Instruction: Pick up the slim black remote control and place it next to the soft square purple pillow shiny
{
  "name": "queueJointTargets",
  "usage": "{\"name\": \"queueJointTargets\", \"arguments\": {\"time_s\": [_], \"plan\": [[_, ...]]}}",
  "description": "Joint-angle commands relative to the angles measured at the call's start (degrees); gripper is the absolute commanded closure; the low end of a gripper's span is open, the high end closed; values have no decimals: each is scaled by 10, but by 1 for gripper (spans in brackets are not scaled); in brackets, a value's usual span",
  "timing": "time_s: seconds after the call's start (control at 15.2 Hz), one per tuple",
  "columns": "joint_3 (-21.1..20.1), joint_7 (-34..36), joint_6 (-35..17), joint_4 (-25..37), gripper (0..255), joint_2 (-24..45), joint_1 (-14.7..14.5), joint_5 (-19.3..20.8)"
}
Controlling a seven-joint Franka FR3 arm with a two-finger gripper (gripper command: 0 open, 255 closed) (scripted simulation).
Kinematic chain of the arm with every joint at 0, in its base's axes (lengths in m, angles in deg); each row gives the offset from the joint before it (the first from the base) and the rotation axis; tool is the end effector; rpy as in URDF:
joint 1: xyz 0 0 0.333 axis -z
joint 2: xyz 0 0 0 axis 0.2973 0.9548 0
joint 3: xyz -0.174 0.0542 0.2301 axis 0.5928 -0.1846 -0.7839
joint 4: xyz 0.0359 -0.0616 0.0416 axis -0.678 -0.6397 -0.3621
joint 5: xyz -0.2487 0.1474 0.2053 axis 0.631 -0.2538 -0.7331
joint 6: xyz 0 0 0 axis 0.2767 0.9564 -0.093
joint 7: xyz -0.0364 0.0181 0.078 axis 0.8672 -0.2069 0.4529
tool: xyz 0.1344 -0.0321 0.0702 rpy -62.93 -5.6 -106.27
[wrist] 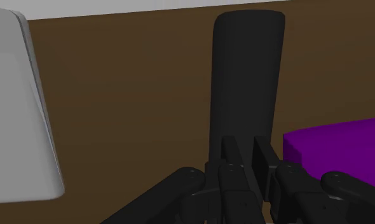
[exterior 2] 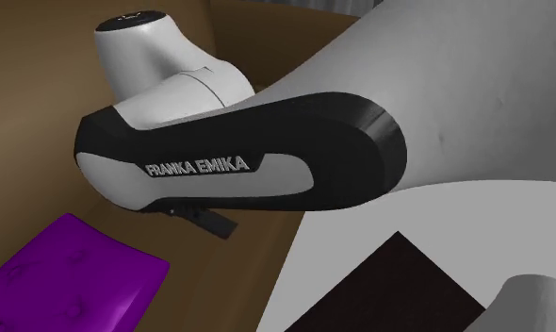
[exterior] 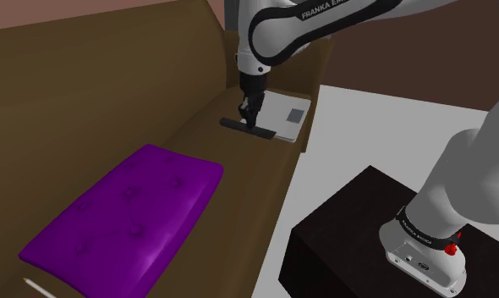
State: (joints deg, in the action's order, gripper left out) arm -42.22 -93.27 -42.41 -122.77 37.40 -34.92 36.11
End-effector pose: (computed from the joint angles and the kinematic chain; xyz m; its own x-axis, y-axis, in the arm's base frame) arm 0.4647 0.2161 0.3943 0.8990 0.4377 0.0110 0.4376 -0.8973 -0.0586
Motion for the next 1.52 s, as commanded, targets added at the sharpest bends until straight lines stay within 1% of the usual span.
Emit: {"name": "queueJointTargets", "arguments": {"time_s": [0.0,0.33,0.73,1.12,1.45], "plan": [[-14,28,-4,-13,255,-10,-14,-1],[-50,96,-11,-25,255,-20,-47,-4],[-95,181,-15,-18,255,-14,-87,-3],[-138,270,-15,12,255,13,-128,9],[-170,347,-11,56,255,52,-164,30]]}}
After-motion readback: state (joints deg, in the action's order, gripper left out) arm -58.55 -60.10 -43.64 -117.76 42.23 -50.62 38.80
